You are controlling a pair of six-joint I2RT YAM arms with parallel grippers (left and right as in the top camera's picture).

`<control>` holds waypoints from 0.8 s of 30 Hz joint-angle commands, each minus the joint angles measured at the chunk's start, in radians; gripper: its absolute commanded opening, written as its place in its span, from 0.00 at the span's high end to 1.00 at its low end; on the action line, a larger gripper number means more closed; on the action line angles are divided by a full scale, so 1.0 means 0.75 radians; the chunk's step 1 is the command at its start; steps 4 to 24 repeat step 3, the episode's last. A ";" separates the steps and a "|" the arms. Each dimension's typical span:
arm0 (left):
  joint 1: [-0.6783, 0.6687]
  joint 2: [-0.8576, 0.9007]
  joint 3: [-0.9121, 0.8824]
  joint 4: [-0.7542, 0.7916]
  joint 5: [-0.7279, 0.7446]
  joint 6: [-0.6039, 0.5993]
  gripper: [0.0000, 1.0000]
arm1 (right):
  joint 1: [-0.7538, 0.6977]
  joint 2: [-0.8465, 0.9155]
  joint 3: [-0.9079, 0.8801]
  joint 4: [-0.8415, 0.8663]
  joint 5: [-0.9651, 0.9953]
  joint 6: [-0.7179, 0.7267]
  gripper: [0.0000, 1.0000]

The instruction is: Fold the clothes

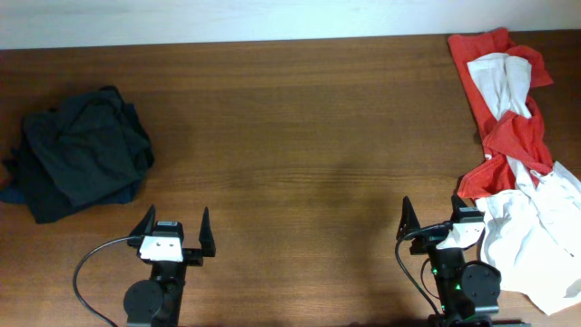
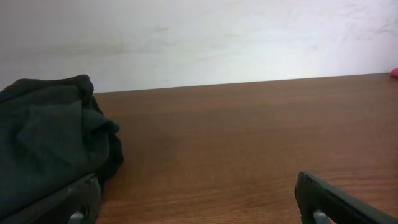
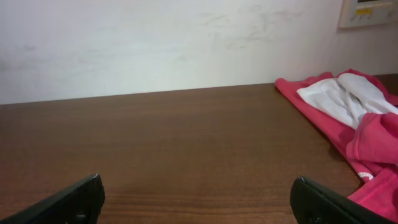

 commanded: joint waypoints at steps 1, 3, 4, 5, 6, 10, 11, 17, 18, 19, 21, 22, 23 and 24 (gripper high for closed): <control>0.002 -0.008 -0.007 -0.003 -0.004 0.001 0.01 | -0.007 -0.002 -0.006 -0.007 0.007 0.002 0.01; 0.002 -0.008 -0.007 -0.003 -0.004 0.001 0.01 | -0.007 -0.002 -0.006 -0.007 0.007 0.002 0.01; 0.002 -0.008 -0.007 -0.003 -0.004 0.001 0.01 | -0.007 -0.002 -0.006 -0.007 0.007 0.002 0.01; 0.002 -0.008 -0.007 -0.003 -0.004 0.001 0.01 | -0.007 -0.002 -0.006 -0.007 0.007 0.002 0.01; 0.002 -0.008 -0.007 -0.003 -0.004 0.001 0.01 | -0.007 -0.002 -0.006 -0.007 0.007 0.002 0.01; 0.002 -0.008 -0.007 -0.003 -0.004 0.001 0.01 | -0.007 -0.002 -0.006 -0.007 0.007 0.002 0.01; 0.002 -0.008 -0.007 -0.003 -0.004 0.001 0.01 | -0.007 -0.002 -0.006 -0.007 0.007 0.002 0.01; 0.002 -0.008 -0.007 -0.003 -0.004 0.001 0.01 | -0.007 -0.002 -0.006 -0.007 0.007 0.002 0.01; 0.002 -0.008 -0.007 -0.003 -0.004 0.001 0.01 | -0.007 -0.002 -0.006 -0.007 0.007 0.002 0.01; 0.002 -0.008 -0.007 -0.003 -0.004 0.001 0.01 | -0.007 -0.002 -0.006 -0.007 0.007 0.002 0.01; 0.002 -0.008 -0.007 -0.003 -0.004 0.001 0.01 | -0.007 -0.002 -0.006 -0.007 0.007 0.002 0.01; 0.002 -0.008 -0.007 -0.003 -0.004 0.001 0.01 | -0.007 -0.002 -0.006 -0.007 0.007 0.002 0.01; 0.002 -0.008 -0.007 -0.003 -0.004 0.001 0.01 | -0.007 -0.002 -0.006 -0.007 0.007 0.002 0.01; 0.002 -0.008 -0.007 -0.003 -0.004 0.001 0.01 | -0.007 -0.002 -0.006 -0.007 0.007 0.002 0.01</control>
